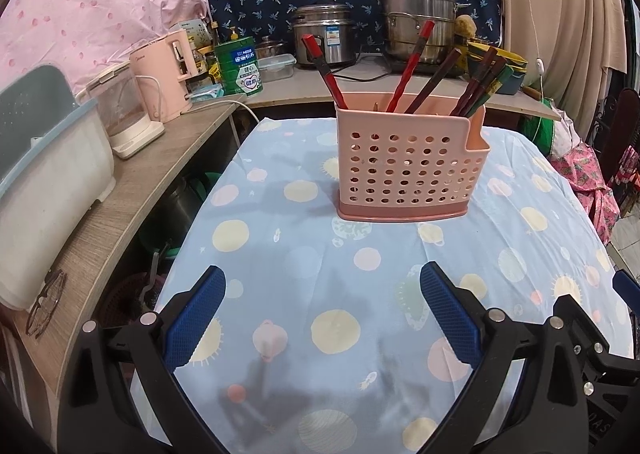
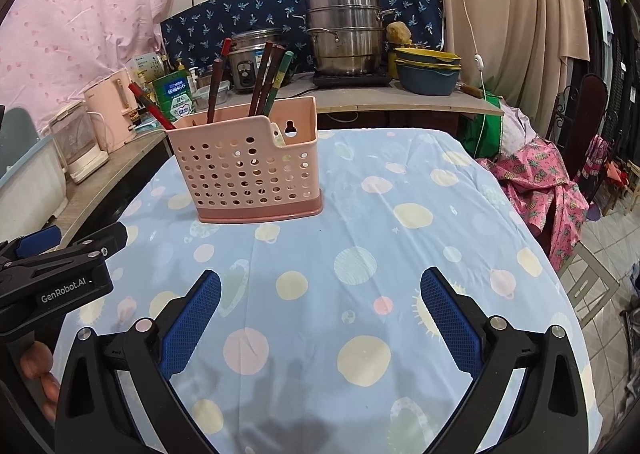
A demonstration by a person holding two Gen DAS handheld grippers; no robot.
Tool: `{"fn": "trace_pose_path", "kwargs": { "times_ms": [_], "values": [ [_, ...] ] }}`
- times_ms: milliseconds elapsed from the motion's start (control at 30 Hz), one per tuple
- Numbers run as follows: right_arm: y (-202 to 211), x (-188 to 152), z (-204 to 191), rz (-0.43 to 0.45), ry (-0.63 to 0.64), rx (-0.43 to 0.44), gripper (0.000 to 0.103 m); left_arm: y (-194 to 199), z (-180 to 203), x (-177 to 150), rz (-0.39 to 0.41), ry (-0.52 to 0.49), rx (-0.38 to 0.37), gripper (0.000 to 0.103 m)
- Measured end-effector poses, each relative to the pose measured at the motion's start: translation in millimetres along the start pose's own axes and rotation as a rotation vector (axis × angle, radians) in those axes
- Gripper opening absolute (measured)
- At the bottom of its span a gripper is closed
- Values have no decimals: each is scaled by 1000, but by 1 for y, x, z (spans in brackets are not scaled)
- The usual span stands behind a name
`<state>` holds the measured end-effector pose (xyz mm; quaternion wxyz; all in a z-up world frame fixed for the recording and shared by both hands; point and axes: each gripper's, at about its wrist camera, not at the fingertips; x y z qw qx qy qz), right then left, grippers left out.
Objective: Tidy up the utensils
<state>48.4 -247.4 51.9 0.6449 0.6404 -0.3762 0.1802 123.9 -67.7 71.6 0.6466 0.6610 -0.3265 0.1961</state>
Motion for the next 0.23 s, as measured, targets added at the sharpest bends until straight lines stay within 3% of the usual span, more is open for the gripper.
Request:
{"fn": "trace_pose_path", "kwargs": {
  "times_ms": [233],
  "values": [
    [-5, -4, 1, -6, -5, -21, 96, -6, -4, -5, 0, 1, 0, 94]
  ]
}}
Point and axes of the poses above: each gripper's, at about its wrist camera, not at the fingertips, and y roughly against the way its jaws point, z to its right, x to its top, and after that the axes turned 6 degrees about -z, right-handed
